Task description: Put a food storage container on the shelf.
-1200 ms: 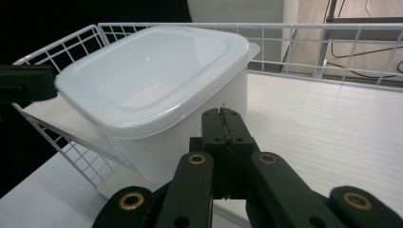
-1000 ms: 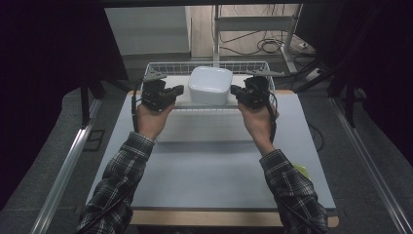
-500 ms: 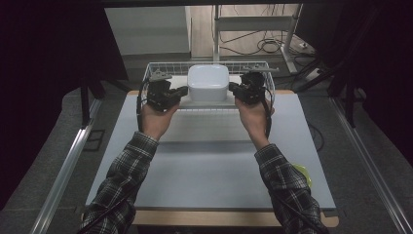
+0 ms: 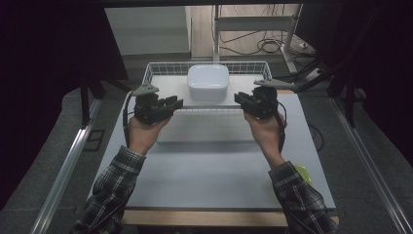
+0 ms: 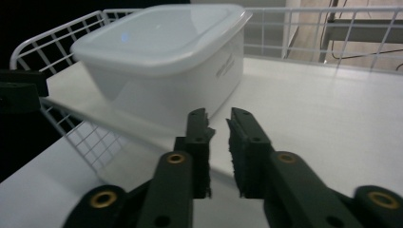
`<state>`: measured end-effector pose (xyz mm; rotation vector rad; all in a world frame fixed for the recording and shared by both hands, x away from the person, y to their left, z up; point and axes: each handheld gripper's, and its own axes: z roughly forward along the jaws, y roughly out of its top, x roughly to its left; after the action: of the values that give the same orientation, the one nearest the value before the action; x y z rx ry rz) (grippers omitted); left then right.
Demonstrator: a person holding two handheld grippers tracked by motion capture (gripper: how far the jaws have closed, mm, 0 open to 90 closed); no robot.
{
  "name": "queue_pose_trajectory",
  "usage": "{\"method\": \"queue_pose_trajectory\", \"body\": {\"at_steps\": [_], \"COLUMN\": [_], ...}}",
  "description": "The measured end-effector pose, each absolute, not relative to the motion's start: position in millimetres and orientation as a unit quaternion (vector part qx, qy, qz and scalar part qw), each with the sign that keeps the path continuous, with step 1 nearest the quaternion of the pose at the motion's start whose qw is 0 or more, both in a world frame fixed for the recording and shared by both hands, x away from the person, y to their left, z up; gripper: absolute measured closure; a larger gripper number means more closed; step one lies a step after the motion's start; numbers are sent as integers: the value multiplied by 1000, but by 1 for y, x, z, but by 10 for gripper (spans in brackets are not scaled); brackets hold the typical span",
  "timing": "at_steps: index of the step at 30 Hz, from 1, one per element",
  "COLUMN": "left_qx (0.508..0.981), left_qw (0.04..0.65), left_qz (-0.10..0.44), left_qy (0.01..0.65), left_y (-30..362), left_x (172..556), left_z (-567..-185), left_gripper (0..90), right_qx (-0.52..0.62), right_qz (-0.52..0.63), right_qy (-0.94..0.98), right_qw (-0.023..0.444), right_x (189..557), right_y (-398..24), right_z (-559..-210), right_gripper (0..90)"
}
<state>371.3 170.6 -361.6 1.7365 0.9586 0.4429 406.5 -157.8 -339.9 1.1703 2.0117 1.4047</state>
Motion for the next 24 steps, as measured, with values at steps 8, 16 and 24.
{"method": "queue_pose_trajectory", "body": {"at_steps": [8, 16, 24], "left_qx": [746, 750, 770], "left_qw": [517, 520, 491], "left_qz": [168, 154, 158], "left_qy": [385, 378, 374], "left_y": [172, 175, 177], "left_x": [333, 310, 290], "left_z": [-388, -414, -439], "left_gripper": [421, 256, 144], "right_qx": [391, 369, 361], "right_qz": [498, 481, 482], "right_qy": [748, 770, 781], "right_qw": [198, 198, 164], "right_x": [366, 347, 331], "right_y": [-173, -175, -181], "right_z": [-359, -386, -423], "right_gripper": [532, 393, 235]}}
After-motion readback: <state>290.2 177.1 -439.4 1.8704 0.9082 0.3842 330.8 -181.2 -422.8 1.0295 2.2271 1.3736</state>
